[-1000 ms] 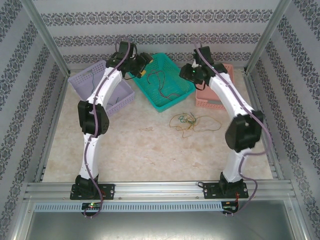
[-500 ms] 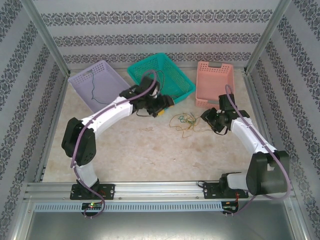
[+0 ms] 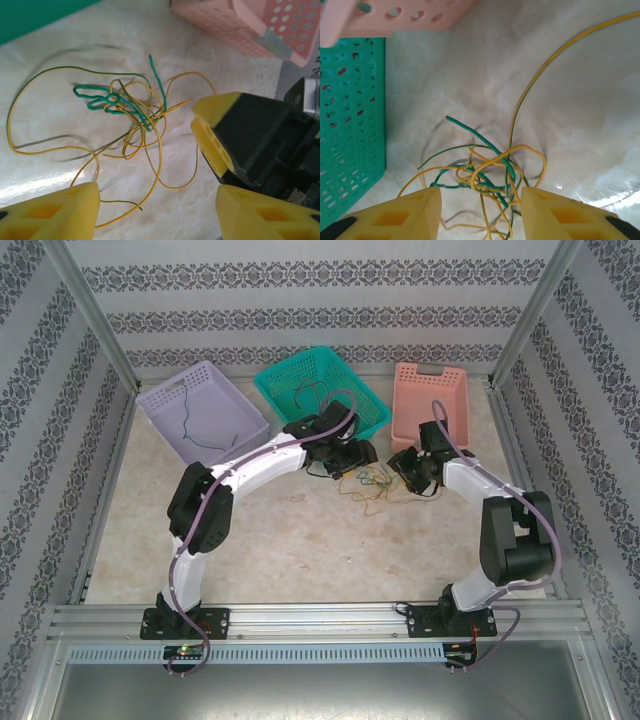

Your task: Untangle the cables

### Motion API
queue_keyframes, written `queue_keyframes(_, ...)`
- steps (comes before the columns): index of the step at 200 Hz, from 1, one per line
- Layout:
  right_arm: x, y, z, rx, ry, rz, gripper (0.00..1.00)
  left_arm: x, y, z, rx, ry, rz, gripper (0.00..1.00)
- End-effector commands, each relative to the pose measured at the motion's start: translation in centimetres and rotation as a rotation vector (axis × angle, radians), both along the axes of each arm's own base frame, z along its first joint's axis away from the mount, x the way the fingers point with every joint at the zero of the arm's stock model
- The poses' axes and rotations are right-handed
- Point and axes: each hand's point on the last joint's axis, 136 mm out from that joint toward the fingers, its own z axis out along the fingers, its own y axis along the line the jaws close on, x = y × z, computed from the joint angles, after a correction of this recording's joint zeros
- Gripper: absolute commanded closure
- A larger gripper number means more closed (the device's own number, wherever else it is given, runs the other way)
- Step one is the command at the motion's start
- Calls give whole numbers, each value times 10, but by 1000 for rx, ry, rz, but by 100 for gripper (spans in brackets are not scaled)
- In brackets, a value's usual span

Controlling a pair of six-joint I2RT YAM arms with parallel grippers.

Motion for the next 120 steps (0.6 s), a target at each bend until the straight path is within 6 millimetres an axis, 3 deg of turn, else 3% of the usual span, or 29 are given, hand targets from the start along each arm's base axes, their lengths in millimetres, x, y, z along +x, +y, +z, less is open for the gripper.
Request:
queue_keyframes(1,15,-1,-2,-13,-20,-52,54,-8,-4,-12,85,2,-49,37)
queue_keyframes(42,19,-6,-10,-49,-8,-56,59,-8,-22,-21,115,-3,-89,37)
queue_keyframes(75,17,-6,-10,-58,-20,-48,59,-9,-24,-43,198,9,-128,41)
queue_keyframes(91,15,-6,-7,-63,-27,-39,59,-10,-26,-49,209,13,-146,53)
queue_keyframes(111,10,-9,-3,-85,-36,-29,60,-12,-20,-47,242,-7,-154,86)
queue_keyframes(120,7,-11,0,-100,-44,-15,60,-11,-13,-37,270,-44,-151,97)
